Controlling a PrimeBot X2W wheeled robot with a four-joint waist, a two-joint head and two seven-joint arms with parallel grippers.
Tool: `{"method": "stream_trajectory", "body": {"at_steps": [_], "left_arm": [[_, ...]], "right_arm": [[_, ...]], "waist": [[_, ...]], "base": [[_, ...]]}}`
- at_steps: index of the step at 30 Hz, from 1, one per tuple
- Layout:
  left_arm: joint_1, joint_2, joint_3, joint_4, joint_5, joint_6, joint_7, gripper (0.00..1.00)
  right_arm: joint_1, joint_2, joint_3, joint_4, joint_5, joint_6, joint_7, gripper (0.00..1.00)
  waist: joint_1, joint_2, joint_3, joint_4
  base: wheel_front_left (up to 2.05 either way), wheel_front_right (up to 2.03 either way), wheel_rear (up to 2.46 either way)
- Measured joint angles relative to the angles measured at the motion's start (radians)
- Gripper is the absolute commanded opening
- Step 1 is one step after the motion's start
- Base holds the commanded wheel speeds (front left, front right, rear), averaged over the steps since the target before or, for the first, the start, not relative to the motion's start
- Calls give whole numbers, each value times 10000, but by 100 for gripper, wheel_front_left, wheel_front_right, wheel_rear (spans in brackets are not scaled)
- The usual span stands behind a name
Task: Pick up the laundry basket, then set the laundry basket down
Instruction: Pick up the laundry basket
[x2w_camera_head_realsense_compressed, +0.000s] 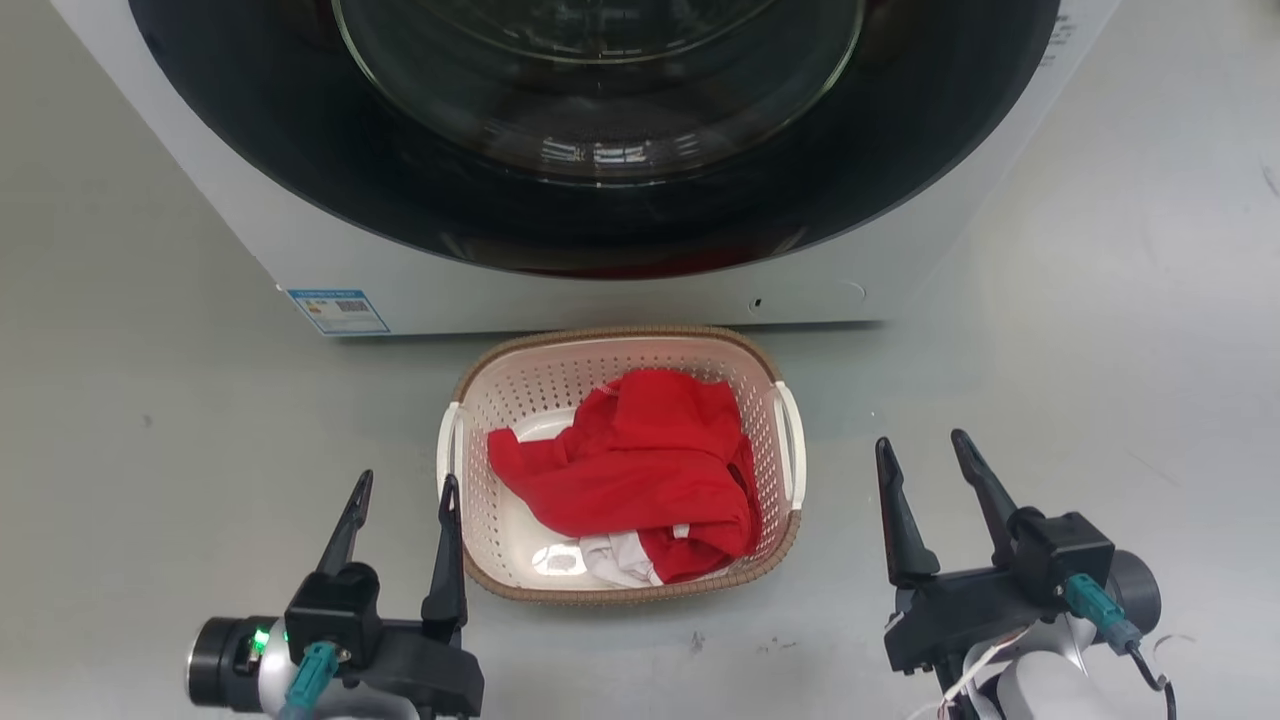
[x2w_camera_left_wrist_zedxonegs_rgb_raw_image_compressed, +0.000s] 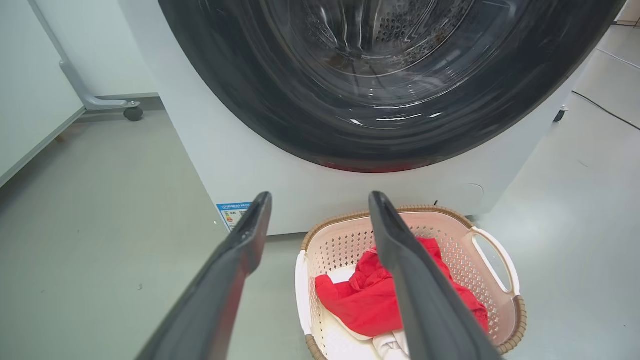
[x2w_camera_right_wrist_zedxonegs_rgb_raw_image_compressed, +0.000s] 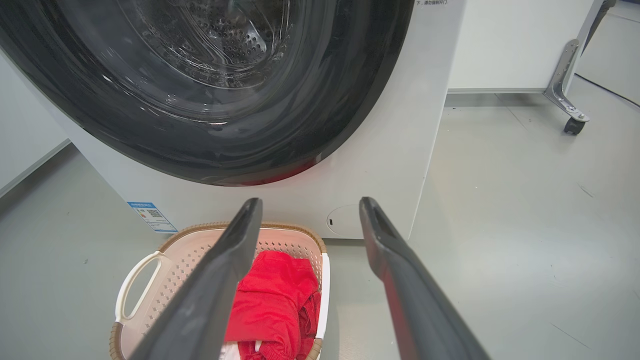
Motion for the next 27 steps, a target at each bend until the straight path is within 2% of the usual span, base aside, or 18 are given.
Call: {"method": "stream_trajectory", "body": {"at_steps": [27], "left_arm": [[-4298,-209,109,2660,-284,-92,196,100]], "right_arm": [[-4091,-13,-391,2385,-40,140,-52,100]], "waist": [[-1,1,4020,223]], "base": [[0,0,0]]}}
